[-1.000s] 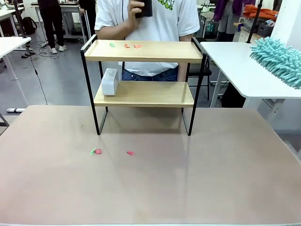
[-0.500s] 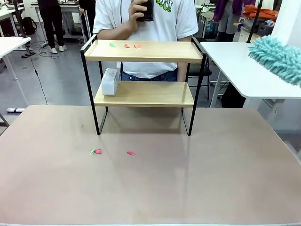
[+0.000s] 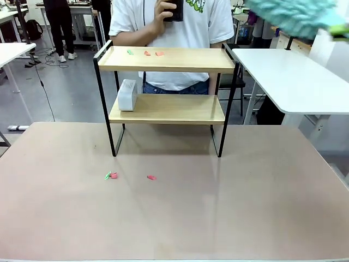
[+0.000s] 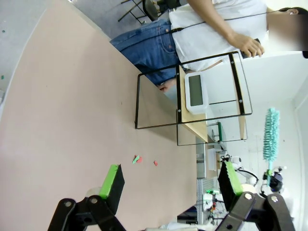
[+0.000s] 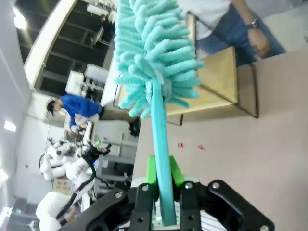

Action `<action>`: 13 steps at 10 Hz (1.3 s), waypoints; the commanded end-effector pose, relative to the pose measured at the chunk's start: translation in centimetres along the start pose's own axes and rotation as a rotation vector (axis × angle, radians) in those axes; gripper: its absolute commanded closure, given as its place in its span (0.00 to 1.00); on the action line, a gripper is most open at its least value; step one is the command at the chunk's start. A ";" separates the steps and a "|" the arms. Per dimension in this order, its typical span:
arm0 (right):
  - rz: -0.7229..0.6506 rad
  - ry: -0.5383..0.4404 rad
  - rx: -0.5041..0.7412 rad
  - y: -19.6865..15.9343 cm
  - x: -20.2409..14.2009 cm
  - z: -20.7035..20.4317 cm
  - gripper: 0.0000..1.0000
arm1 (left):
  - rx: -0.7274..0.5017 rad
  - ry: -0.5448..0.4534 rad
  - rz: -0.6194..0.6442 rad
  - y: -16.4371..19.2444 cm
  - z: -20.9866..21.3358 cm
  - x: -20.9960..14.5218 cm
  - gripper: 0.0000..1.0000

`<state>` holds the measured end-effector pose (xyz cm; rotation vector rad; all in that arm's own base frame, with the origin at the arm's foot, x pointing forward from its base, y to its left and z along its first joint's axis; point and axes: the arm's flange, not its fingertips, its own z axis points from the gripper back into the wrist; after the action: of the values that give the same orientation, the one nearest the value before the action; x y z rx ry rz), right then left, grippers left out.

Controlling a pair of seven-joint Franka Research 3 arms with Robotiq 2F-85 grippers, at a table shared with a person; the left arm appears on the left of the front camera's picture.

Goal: Clean the shelf.
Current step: Clean the remaining tier of the Shelf with the Duster once objects are removed.

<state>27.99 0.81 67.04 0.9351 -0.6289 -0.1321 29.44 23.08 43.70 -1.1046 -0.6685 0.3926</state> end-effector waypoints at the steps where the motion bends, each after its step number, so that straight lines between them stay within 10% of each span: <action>1: -0.003 0.069 -0.031 2.4 1.2 -4.8 0.88 | -0.020 -0.008 -0.025 0.0 -0.1 -0.1 0.00; 13: 0.155 0.142 -0.208 8.2 2.5 -14.3 0.91 | -0.020 -0.008 -0.025 0.0 -0.1 -0.1 0.00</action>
<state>34.25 13.57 67.57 0.7448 -0.5397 0.0575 29.43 23.08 43.70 -1.1048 -0.6684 0.3927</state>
